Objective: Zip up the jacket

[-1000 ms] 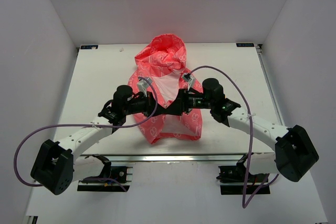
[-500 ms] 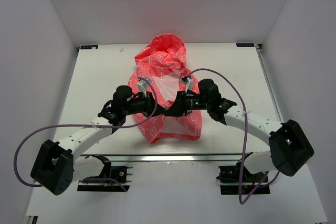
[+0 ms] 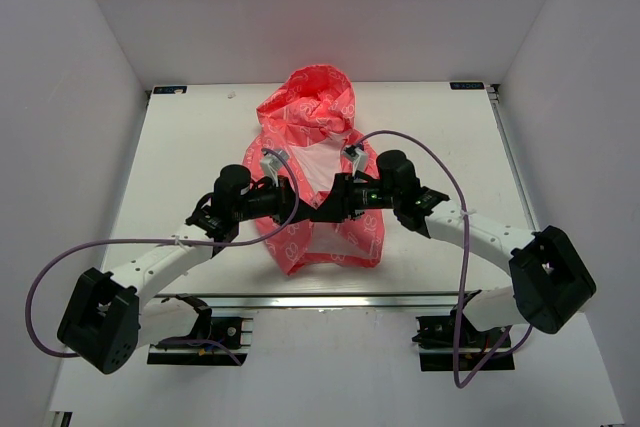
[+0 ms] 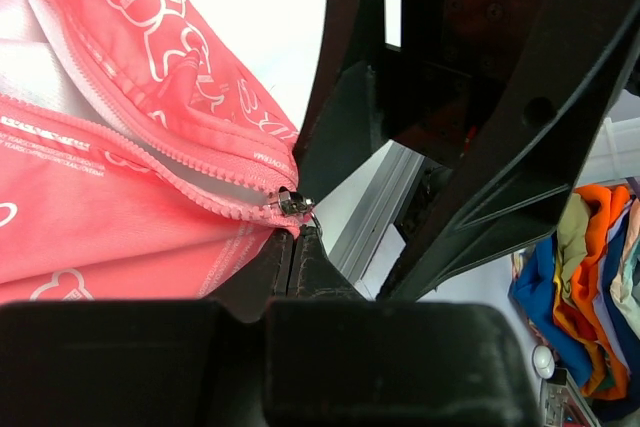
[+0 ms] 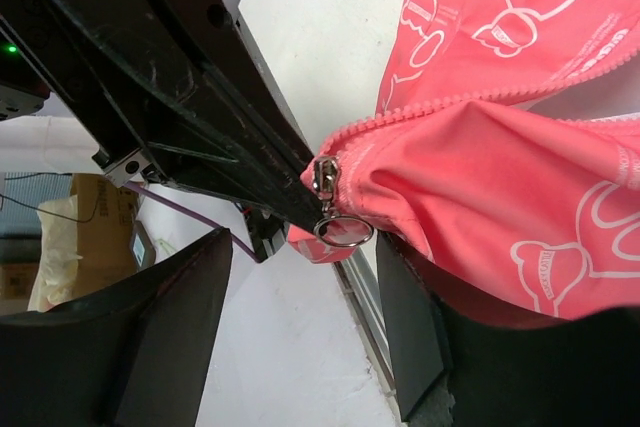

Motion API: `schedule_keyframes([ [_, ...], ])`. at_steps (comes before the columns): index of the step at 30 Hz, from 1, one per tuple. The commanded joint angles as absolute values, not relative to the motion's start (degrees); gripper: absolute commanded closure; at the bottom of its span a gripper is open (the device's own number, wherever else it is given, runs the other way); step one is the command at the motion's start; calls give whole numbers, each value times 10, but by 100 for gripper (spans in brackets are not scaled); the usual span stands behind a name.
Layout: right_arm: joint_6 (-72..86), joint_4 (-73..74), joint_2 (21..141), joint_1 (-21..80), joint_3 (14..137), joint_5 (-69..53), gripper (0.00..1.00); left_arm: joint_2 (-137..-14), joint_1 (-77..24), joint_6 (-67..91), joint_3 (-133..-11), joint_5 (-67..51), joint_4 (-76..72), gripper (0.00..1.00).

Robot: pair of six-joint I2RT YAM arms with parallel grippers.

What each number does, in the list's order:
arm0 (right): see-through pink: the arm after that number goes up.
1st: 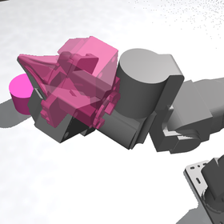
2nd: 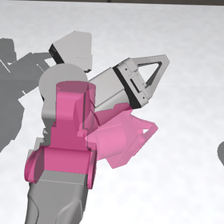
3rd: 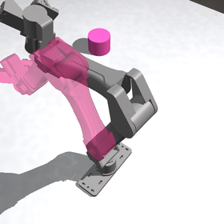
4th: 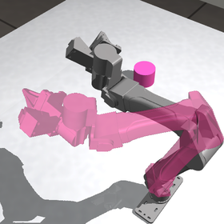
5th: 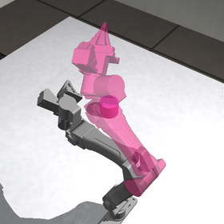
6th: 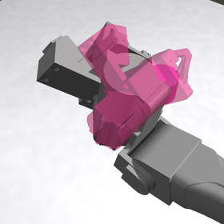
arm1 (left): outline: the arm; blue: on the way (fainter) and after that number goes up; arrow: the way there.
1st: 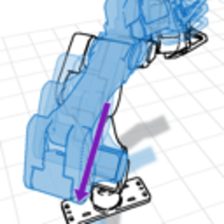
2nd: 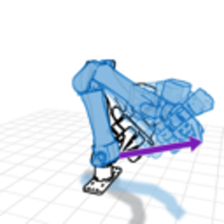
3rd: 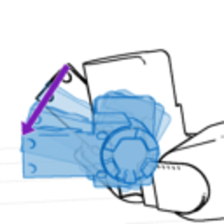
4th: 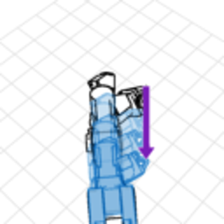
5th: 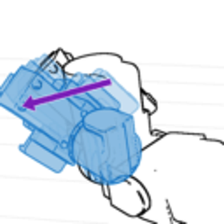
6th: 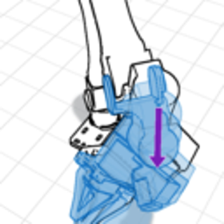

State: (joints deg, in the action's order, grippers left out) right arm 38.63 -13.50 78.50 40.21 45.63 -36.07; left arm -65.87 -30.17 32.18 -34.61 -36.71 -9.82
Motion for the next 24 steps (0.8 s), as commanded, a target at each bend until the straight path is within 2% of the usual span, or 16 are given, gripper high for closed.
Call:
schedule_keyframes([
  [1, 383, -155, 793, 403, 474, -352, 34, -635, -304, 330, -338, -396, -138, 100],
  [7, 397, -199, 795, 403, 475, -366, 34, -642, -304, 323, -349, -408, -129, 100],
  [12, 410, -213, 785, 401, 472, -378, 42, -643, -304, 315, -350, -399, -111, 100],
  [24, 375, -123, 755, 399, 486, -379, 48, -641, -304, 291, -356, -337, -54, 100],
])
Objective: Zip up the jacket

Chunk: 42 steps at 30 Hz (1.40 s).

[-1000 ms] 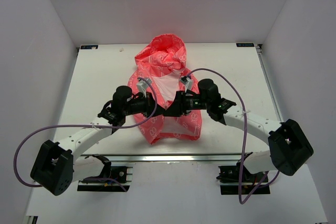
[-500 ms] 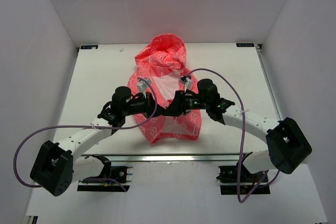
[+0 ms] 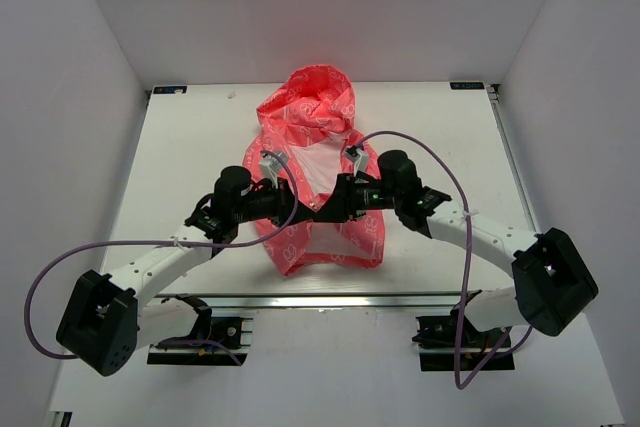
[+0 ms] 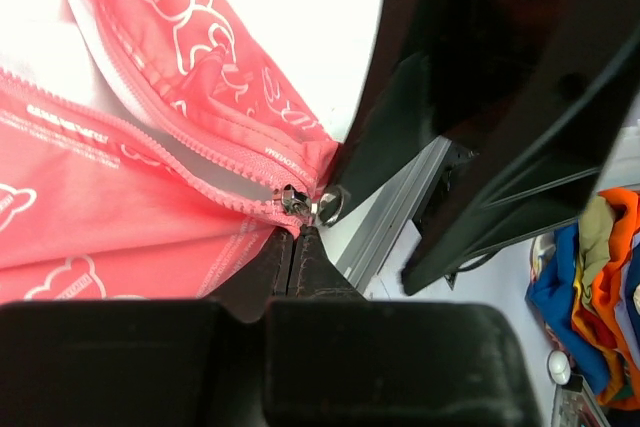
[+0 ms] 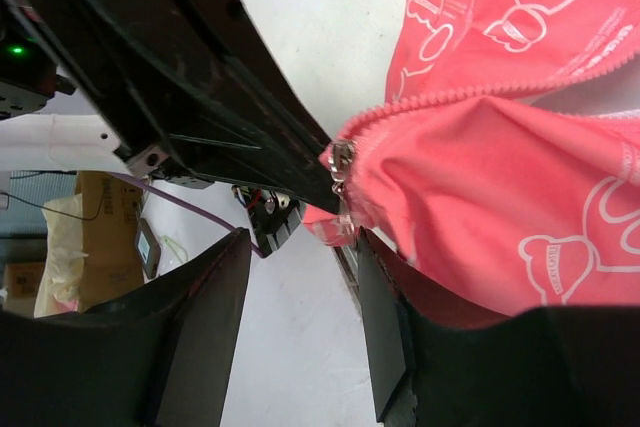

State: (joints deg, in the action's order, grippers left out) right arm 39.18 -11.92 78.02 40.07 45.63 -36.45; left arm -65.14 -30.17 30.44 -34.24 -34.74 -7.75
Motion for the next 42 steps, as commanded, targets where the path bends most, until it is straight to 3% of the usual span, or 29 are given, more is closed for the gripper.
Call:
schedule_keyframes([
  [1, 374, -121, 754, 399, 488, -378, 48, -642, -304, 291, -356, -340, -56, 100],
  [22, 349, -99, 809, 399, 519, -376, 50, -628, -304, 305, -348, -375, -91, 100],
  [28, 342, -93, 822, 399, 525, -383, 63, -628, -304, 310, -346, -376, -99, 100],
  [29, 341, -91, 822, 399, 525, -383, 70, -628, -304, 312, -345, -376, -101, 100],
  [36, 322, -67, 826, 399, 525, -375, 78, -622, -304, 317, -344, -382, -111, 100],
  [40, 309, -60, 826, 399, 526, -373, 90, -623, -304, 317, -343, -389, -113, 100],
  [41, 304, -52, 825, 399, 531, -368, 100, -623, -304, 317, -344, -389, -110, 100],
  [42, 297, -46, 824, 398, 534, -362, 100, -623, -304, 316, -345, -390, -108, 100],
])
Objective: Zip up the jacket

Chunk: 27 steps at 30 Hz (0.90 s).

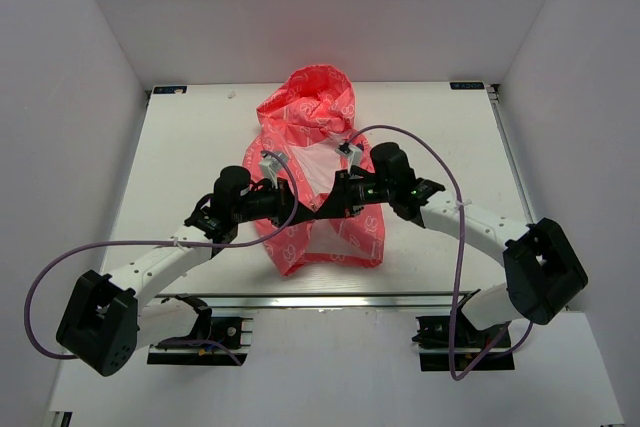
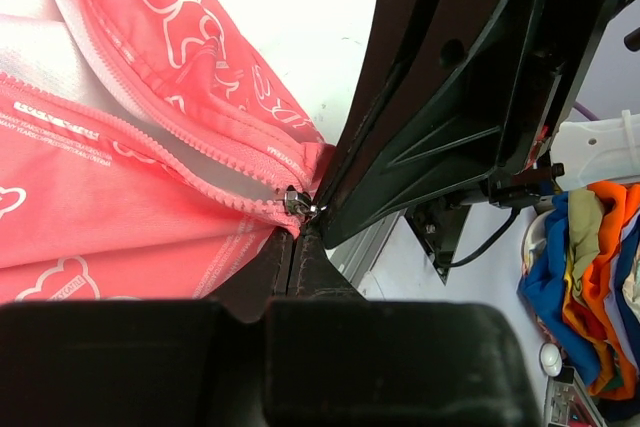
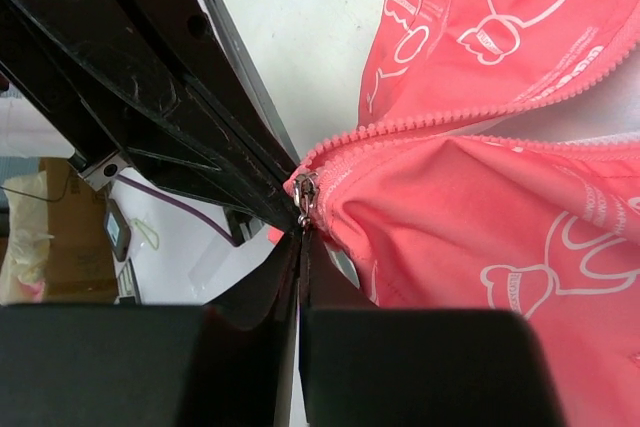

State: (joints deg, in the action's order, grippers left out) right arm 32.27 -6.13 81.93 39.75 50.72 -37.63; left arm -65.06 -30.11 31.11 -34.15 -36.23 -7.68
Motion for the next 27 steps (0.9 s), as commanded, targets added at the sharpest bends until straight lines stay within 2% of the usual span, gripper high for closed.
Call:
schedule_keyframes([
  [1, 290, -42, 824, 399, 536, -360, 100, -625, -304, 314, -346, -388, -100, 100],
  [10, 194, 0, 813, 396, 590, -383, 100, -628, -304, 280, -358, -372, -9, 100],
  [13, 119, 96, 838, 396, 643, -413, 100, -631, -304, 267, -365, -369, 31, 97],
  [17, 90, 127, 857, 396, 668, -427, 100, -631, -304, 263, -364, -366, 34, 100],
  [20, 58, 139, 861, 410, 678, -351, 100, -632, -304, 272, -364, -369, 22, 100],
  [27, -102, 244, 878, 476, 740, -73, 100, -642, -304, 280, -358, -387, 71, 100],
])
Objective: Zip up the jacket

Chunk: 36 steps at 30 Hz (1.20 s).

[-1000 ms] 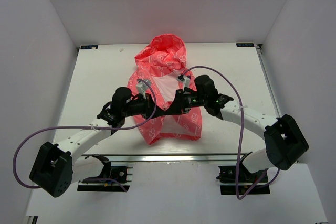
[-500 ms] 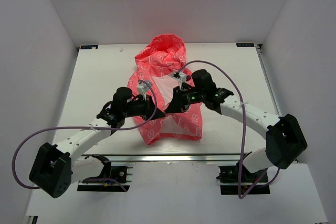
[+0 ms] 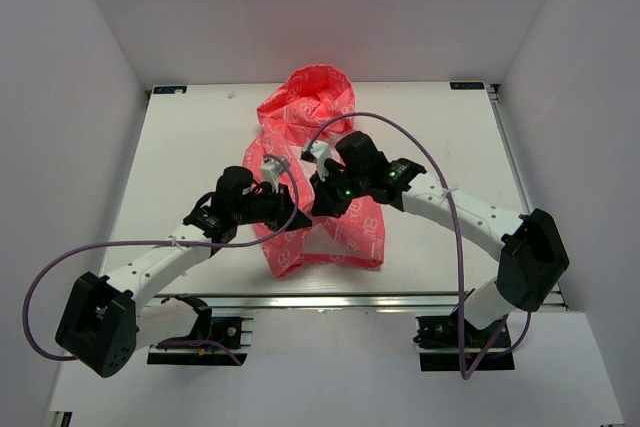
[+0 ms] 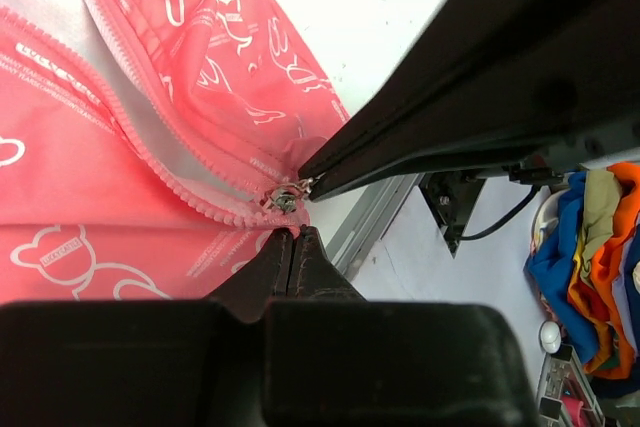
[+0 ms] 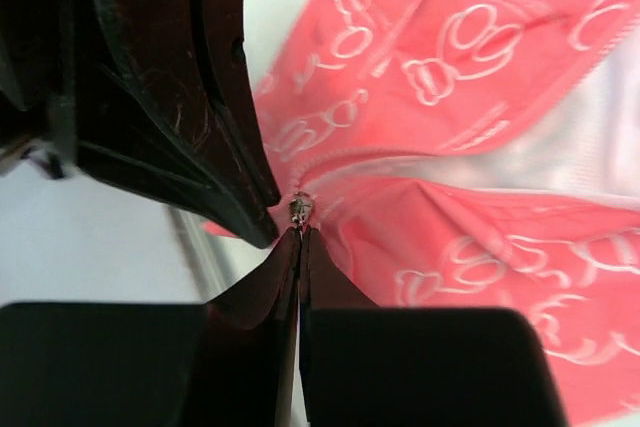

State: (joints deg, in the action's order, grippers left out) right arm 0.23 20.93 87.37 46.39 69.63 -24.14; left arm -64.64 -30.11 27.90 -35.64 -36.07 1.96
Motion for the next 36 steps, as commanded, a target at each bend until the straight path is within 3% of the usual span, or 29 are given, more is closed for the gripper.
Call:
schedule_keyframes([
  [1, -110, 254, 880, 483, 744, -42, 100, -641, -304, 282, -356, -387, 75, 100],
  [8, -129, 220, 888, 530, 722, 199, 100, -650, -304, 285, -363, -392, 86, 100],
  [14, -68, 101, 868, 539, 684, 308, 100, -652, -304, 293, -358, -412, 91, 100],
  [20, -69, 140, 917, 534, 765, 427, 100, -647, -304, 286, -356, -404, 138, 100],
  [22, -55, 211, 924, 520, 822, 337, 100, -643, -304, 291, -352, -403, 137, 100],
  [23, -55, 227, 922, 503, 834, 178, 100, -642, -304, 293, -354, -389, 138, 100],
  [25, -33, 304, 929, 490, 871, 38, 100, -642, -304, 293, -368, -360, 152, 100],
  [26, -30, 326, 932, 488, 876, -74, 100, -642, -304, 292, -384, -329, 167, 96],
  [27, -21, 340, 933, 488, 873, -113, 100, -636, -304, 291, -390, -317, 171, 92],
  [31, 25, 360, 919, 470, 795, -321, 100, -597, -304, 302, -396, -271, 200, 56],
  [33, 73, 337, 910, 454, 758, -372, 100, -575, -304, 309, -389, -258, 210, 47],
  [35, 139, 261, 890, 425, 704, -467, 100, -549, -304, 308, -395, -247, 233, 21],
  [36, 161, 231, 885, 416, 690, -502, 100, -544, -304, 308, -395, -242, 246, 15],
])
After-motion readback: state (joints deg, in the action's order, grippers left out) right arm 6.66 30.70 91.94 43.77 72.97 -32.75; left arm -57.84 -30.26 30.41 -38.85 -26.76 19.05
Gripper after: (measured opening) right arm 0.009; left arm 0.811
